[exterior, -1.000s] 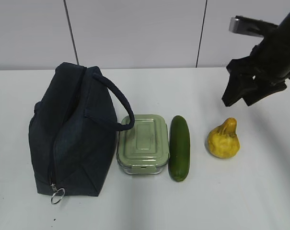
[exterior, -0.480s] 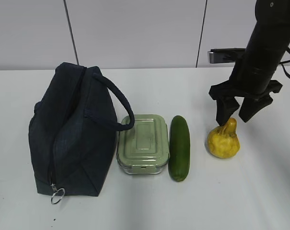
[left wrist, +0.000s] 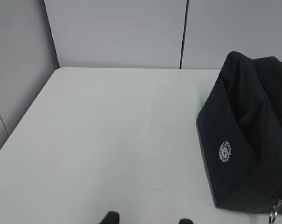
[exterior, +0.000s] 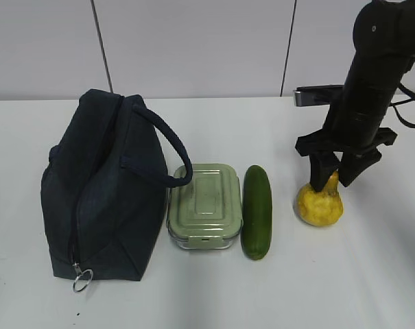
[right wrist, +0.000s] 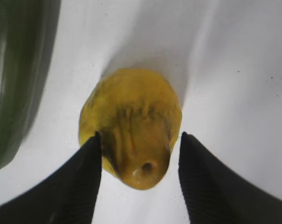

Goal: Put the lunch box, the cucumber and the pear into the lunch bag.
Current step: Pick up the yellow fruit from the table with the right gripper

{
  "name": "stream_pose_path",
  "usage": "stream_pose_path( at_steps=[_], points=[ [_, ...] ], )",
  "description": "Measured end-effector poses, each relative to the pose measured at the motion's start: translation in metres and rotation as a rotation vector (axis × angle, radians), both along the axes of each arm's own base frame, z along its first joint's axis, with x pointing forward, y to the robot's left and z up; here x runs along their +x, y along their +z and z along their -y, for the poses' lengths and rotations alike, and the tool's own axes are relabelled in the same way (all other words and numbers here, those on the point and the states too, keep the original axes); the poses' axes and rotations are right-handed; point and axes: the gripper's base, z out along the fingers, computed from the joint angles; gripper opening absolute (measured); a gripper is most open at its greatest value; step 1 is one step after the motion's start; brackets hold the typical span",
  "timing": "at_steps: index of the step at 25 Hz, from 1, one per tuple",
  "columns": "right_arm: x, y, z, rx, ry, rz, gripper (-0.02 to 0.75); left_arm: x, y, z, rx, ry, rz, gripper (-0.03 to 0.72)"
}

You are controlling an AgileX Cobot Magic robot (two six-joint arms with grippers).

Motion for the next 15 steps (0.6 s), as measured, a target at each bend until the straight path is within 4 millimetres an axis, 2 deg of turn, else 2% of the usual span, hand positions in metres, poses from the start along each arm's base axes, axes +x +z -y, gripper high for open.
stream_pose_path(
  at_steps=[6, 15],
  points=[
    [0.0004, 0.0, 0.0, 0.0, 0.0, 0.004, 0.274, 0.0, 0.0, 0.0, 0.0, 0.0, 0.0, 0.246],
    [0.0, 0.0006, -0.0002, 0.002, 0.014, 0.0, 0.251, 0.0, 0.0, 0.0, 0.0, 0.0, 0.0, 0.246]
  ],
)
